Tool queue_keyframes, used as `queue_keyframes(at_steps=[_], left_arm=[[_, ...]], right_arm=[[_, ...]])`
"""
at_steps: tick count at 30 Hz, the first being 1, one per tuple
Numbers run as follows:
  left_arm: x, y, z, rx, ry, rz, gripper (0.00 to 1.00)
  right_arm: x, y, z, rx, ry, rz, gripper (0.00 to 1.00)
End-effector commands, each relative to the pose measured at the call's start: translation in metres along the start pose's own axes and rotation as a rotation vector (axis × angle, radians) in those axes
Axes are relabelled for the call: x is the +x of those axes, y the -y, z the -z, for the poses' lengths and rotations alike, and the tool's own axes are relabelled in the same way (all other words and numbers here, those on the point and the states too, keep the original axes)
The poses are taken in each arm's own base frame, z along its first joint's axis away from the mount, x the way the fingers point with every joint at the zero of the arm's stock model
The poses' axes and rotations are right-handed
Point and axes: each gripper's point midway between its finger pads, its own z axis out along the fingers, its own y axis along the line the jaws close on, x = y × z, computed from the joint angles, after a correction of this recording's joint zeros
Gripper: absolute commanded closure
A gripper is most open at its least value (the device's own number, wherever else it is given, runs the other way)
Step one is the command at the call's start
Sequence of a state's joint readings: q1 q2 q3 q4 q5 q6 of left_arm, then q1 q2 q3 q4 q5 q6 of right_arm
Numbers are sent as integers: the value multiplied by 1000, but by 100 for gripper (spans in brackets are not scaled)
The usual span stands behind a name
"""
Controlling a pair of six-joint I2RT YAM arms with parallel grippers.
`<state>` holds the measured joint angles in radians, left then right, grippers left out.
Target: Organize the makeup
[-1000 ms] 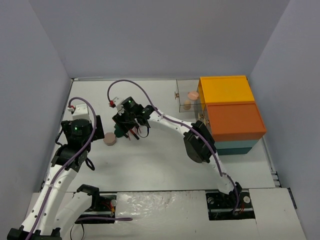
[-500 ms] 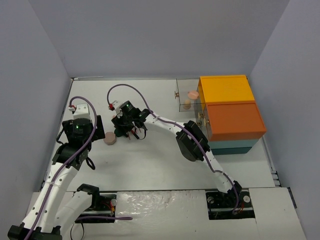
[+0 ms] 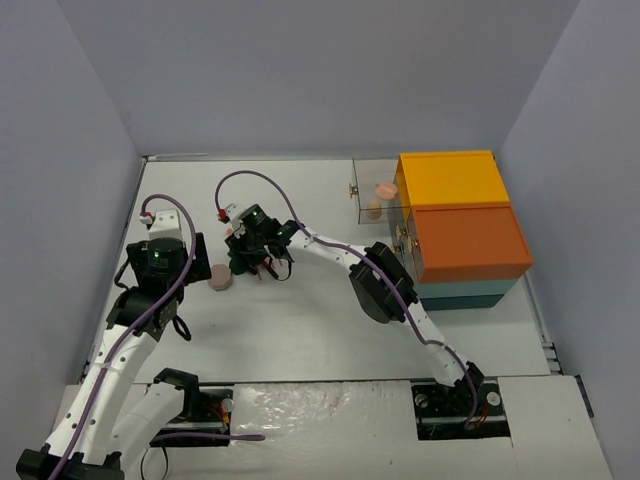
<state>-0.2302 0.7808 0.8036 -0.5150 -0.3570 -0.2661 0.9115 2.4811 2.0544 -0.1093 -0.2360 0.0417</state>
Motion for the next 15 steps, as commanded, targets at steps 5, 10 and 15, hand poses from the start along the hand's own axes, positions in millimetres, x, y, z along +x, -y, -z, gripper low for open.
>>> queue_keyframes(at_steps=[5,10,15], left_arm=[[-20,7,0,23,63,27,3],[-21,7,0,24,68,27,3],[-21,8,0,31,65,26,3]], right_arm=[[-42,-8,20,0,112,30,84],[-55,-6,38,19,138,40,92],[-61,-4,62,31,153,38,99]])
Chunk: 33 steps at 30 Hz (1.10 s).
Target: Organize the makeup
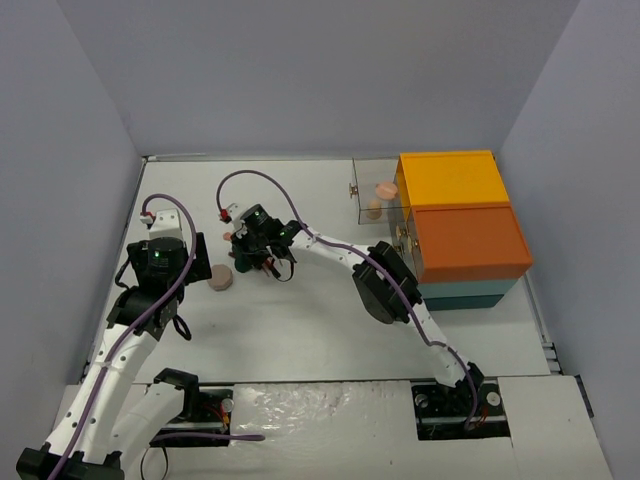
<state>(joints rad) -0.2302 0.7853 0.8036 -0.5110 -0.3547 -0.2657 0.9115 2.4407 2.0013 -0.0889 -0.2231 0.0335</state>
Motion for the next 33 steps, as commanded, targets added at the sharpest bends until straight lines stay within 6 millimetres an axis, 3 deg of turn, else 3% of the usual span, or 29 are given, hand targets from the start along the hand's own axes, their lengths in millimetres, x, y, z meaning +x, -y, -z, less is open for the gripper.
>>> queue_keyframes(at_steps=[1,6,10,12,15,17,22,25,28,33], left_arm=[[-21,8,1,30,65,26,3],[-20,14,0,58,56,23,3],[-18,25,-2,108,29,24,3],[-20,29,-3,123,14,32,3],[-28,37,-4,146,0,43,3],[-31,43,-6,160,-12,59,3],[-34,63,-20,205,-69,103,3],[-31,74,-30,228,-105,114,3],[-27,83,-41,240,-143,113,3],[-27,96,-59,249,-198,125,3]], right_arm=[[-60,-5,59,20,145,28,100],[-82,-9,103,20,204,38,100],[-113,0,161,97,300,38,100],[-119,17,190,182,334,21,100],[-131,55,248,354,404,-26,100],[-134,85,299,478,457,-71,100],[-108,158,389,729,499,-200,100],[-86,185,418,787,501,-269,100],[-58,211,420,755,479,-350,100],[-44,218,391,627,422,-375,100]])
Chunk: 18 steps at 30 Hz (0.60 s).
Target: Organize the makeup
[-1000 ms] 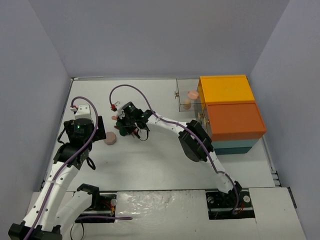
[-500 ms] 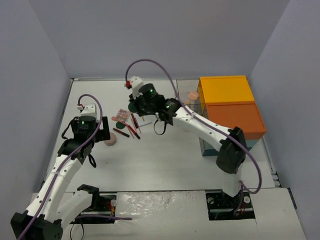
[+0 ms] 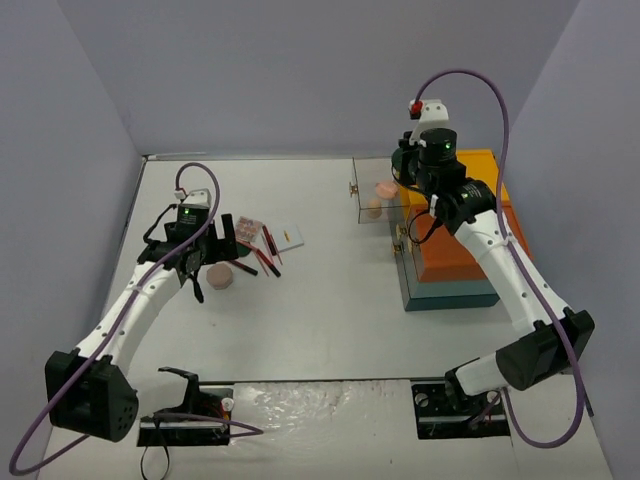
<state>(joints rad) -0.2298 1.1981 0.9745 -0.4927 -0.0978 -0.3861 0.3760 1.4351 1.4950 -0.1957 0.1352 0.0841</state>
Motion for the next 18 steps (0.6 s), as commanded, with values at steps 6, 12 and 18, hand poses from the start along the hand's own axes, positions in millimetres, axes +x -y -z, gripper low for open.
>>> queue_keyframes(at_steps=[6,12,18], left_arm=[[-46,28,-21,83,37,70,3],[-45,27,-49,70,-9,75,8],[-41,29,-80,103,-73,97,10]], right_arm=[[29,-21,-36,-132,-98,-24,82],[10,-20,-31,-140,-55,-9,49],[-28,-30,2,-219,42,-18,29]])
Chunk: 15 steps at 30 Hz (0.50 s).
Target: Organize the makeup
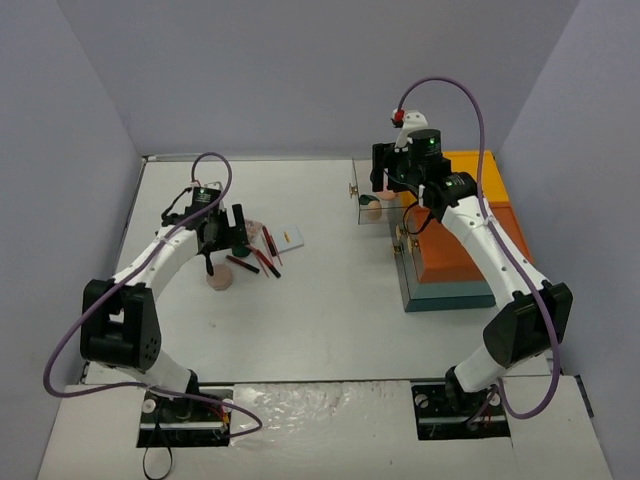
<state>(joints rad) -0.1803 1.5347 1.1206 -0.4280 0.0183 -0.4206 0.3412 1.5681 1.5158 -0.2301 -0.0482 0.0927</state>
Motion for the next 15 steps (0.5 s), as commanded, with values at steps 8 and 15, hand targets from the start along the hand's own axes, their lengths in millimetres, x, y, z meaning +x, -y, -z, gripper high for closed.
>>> queue_keyframes(at_steps=[8,15], left_arm=[[-40,12,-46,106,-4,42,31],[-34,15,-69,116,-63,40,52]], right_arm=[[-66,-18,80,-109,245,2,15],[-54,-15,88,-101,238,3,14]])
